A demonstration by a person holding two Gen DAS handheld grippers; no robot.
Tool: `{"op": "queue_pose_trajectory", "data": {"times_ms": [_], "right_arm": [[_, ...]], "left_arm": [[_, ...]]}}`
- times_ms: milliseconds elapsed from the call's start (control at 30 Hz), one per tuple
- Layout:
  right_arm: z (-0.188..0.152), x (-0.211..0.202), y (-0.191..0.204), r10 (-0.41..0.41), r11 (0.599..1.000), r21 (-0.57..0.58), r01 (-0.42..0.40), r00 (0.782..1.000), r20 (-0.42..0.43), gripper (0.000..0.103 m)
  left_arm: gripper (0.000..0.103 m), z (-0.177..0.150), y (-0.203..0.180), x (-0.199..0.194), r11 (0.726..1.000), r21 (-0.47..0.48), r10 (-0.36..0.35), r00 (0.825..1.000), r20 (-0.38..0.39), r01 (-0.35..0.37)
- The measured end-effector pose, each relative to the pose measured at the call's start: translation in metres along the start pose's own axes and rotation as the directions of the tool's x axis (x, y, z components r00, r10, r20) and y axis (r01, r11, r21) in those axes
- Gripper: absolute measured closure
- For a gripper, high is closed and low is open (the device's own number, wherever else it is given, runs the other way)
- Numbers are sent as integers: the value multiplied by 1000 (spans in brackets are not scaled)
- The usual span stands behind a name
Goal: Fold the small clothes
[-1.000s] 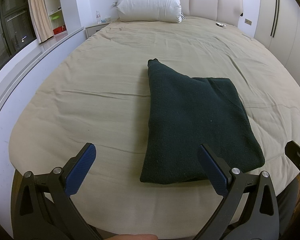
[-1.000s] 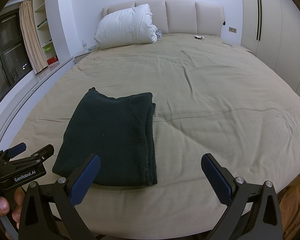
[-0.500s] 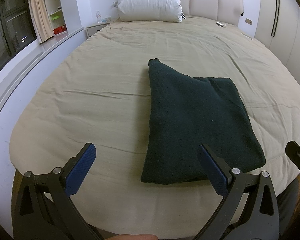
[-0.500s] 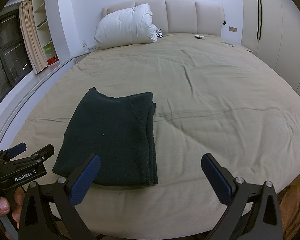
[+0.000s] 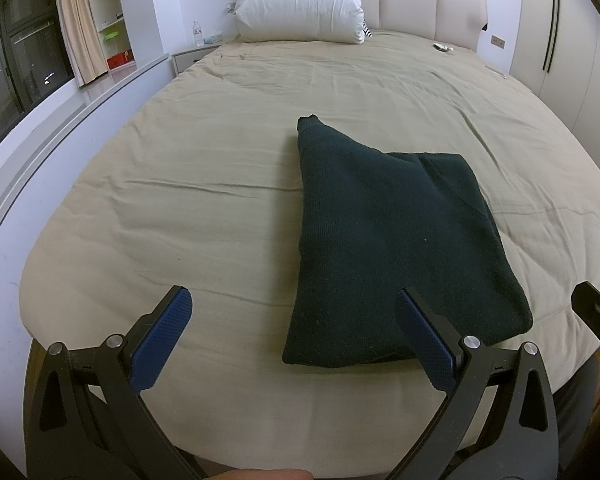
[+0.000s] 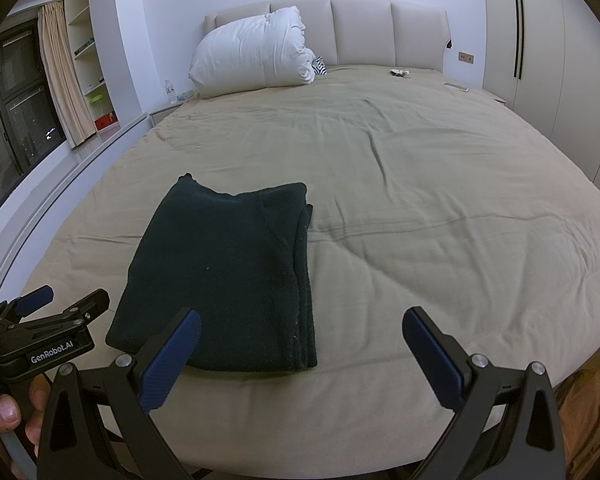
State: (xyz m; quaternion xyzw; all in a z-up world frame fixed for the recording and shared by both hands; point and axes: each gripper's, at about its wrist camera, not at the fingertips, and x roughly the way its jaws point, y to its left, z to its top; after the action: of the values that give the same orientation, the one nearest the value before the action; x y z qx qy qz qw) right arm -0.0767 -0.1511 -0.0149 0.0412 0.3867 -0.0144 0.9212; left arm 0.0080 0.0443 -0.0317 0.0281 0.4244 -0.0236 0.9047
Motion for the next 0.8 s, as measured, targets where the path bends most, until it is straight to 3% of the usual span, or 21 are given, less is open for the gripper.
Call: {"op": "queue_pose_trajectory", "data": {"times_ms": [800], "right_arm": [[-1, -1, 1, 1, 1000, 1, -1, 1000, -3, 0]], "left_arm": [[0, 1, 3, 0, 1000, 4, -1, 1000, -6, 1]]}}
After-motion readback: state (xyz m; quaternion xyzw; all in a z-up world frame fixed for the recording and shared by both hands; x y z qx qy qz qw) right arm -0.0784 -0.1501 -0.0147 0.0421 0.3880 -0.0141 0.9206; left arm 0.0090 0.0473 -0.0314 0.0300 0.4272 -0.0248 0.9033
